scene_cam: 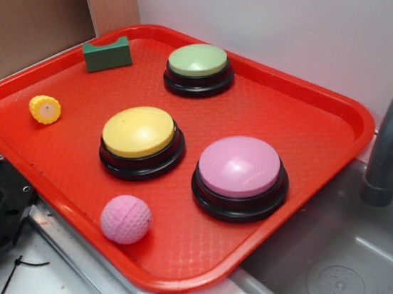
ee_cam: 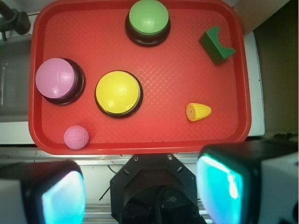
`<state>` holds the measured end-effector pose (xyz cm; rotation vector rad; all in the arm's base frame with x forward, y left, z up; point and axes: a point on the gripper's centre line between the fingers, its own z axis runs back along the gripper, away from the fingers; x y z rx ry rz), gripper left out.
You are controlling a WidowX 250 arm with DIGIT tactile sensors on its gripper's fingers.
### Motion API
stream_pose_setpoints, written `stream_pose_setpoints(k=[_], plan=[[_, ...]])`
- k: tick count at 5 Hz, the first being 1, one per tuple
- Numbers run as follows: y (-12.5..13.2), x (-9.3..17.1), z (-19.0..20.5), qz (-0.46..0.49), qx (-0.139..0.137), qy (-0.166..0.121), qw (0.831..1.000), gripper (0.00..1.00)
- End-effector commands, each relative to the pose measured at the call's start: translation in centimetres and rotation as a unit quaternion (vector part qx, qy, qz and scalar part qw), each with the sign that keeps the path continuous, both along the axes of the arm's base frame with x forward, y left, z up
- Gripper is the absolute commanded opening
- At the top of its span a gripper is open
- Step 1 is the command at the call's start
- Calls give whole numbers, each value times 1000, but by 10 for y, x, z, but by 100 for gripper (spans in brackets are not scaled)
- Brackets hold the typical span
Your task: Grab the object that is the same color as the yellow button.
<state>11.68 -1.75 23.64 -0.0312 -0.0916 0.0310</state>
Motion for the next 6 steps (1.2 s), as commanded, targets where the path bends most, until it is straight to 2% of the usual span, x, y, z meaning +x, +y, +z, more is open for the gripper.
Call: stream_pose_setpoints(k=[1, 2, 3, 4, 5, 6], plan=[[0, 0, 0, 0, 0, 0, 1000, 100], [18, 2, -10, 124, -22, -14, 992, 100], [33, 9, -27, 246, -35, -42, 968, 100], [50, 14, -48, 365, -33, -53, 929, 100], [65, 18, -67, 477, -29, -64, 876, 100], [82, 24, -92, 582, -24, -79, 809, 100]])
